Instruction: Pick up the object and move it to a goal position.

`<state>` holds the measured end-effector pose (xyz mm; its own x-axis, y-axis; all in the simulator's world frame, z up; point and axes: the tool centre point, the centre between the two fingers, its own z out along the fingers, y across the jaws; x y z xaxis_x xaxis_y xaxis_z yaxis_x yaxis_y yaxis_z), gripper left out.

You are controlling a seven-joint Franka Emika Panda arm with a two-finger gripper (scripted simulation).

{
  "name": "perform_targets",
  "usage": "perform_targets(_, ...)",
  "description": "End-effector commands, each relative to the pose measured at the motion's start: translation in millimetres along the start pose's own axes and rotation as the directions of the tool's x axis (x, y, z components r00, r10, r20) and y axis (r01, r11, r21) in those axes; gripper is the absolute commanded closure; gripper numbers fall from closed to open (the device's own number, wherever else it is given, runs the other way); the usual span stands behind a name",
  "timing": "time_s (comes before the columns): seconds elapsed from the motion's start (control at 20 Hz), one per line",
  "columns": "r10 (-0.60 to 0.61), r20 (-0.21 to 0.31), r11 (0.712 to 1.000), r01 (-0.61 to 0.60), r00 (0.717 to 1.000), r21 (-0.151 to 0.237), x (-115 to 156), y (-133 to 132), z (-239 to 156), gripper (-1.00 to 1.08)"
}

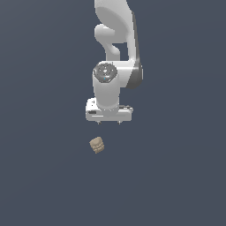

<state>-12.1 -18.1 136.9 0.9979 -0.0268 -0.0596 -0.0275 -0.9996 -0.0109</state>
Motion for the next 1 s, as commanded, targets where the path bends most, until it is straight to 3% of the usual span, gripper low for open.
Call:
perform_targets(0.0, 0.000, 0.000, 1.000, 0.000, 1.000, 0.000, 0.0, 0.0, 0.0, -0.92)
perform_targets(0.95, -0.021, -0.008, 1.000, 0.021, 1.000, 0.002, 4.3, 4.0, -11.8, -0.92)
